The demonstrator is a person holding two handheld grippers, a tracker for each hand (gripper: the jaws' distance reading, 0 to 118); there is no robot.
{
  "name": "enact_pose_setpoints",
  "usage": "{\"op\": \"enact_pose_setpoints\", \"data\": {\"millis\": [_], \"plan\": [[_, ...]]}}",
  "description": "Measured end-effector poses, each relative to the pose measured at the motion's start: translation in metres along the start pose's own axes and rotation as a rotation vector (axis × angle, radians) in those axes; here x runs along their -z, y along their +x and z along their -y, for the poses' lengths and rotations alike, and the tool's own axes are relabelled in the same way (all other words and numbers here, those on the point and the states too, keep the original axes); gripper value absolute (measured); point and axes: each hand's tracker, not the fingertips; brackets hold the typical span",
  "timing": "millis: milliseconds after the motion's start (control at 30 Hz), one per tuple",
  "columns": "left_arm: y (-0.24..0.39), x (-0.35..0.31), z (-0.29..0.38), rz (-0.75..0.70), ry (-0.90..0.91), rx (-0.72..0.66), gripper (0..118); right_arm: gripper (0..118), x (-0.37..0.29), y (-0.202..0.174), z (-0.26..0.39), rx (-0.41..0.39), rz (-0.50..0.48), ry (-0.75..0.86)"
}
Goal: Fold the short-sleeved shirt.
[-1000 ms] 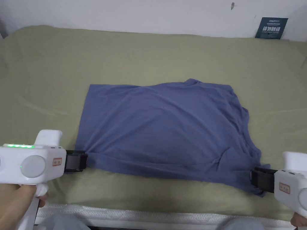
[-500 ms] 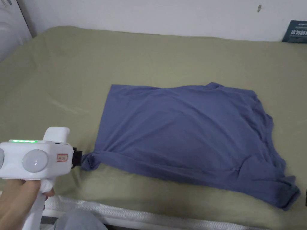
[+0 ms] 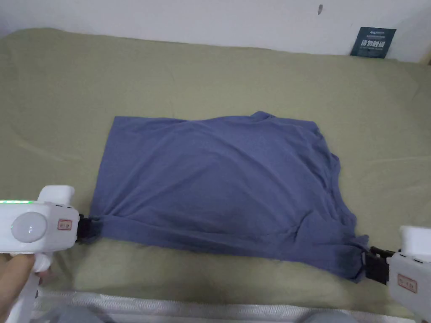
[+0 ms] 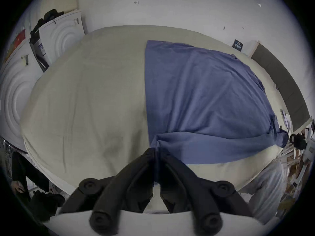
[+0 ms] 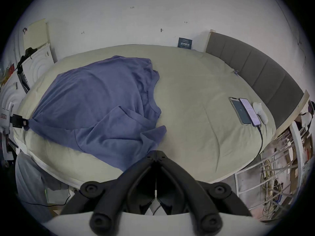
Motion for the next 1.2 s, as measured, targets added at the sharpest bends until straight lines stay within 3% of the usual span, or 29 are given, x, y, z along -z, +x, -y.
{"op": "enact_pose_setpoints", "data": {"millis": [33, 67, 100, 133, 200, 233, 267, 333, 367, 433, 533, 700, 933, 1200], "plan": [[0.001, -0.001, 0.001, -0.009, 0.011, 0.006, 6, 90, 0.005, 0.001, -0.001, 0.0, -0.022, -0.019], [0.0, -0.001, 0.001, -0.008, 0.008, 0.005, 6, 114, 0.012, 0.001, -0.001, -0.009, -0.042, -0.06], [-0.002, -0.001, 0.001, -0.005, 0.006, 0.004, 6, 115, 0.019, -0.002, 0.001, 0.042, -0.05, 0.011], [-0.002, -0.004, 0.0, -0.004, 0.008, -0.002, 6, 108, 0.032, -0.006, 0.003, -0.008, -0.031, -0.051], [-0.004, -0.005, -0.001, -0.001, 0.01, -0.014, 6, 103, 0.059, -0.007, 0.007, -0.036, -0.014, -0.125], [-0.005, -0.005, -0.001, 0.0, 0.012, -0.018, 6, 90, 0.046, -0.013, 0.01, -0.032, 0.001, -0.132], [-0.005, -0.005, -0.002, -0.001, 0.015, -0.021, 6, 68, 0.049, -0.013, 0.013, -0.038, 0.012, -0.154], [-0.006, -0.006, -0.003, -0.006, 0.023, -0.021, 6, 11, 0.053, -0.009, 0.019, 0.0, -0.026, -0.181], [-0.006, -0.008, -0.004, -0.004, 0.027, -0.023, 6, 4, 0.051, -0.007, 0.018, 0.03, -0.053, -0.174], [-0.005, -0.013, -0.006, -0.007, 0.037, -0.016, 6, 3, 0.039, -0.012, 0.009, 0.023, 0.0, -0.14], [-0.003, -0.021, -0.023, -0.02, 0.075, 0.005, 6, 3, 0.019, -0.022, -0.014, -0.084, 0.032, -0.048], [0.002, -0.026, -0.064, -0.017, 0.136, 0.01, 6, 3, 0.022, -0.019, -0.081, -0.062, 0.012, 0.016], [0.009, 0.013, -0.125, -0.046, 0.147, -0.002, 6, 3, 0.085, -0.036, -0.17, -0.099, 0.039, 0.027], [0.014, 0.077, -0.171, -0.101, 0.082, -0.015, 6, 3, 0.177, -0.055, -0.22, -0.209, 0.09, -0.068]]}}
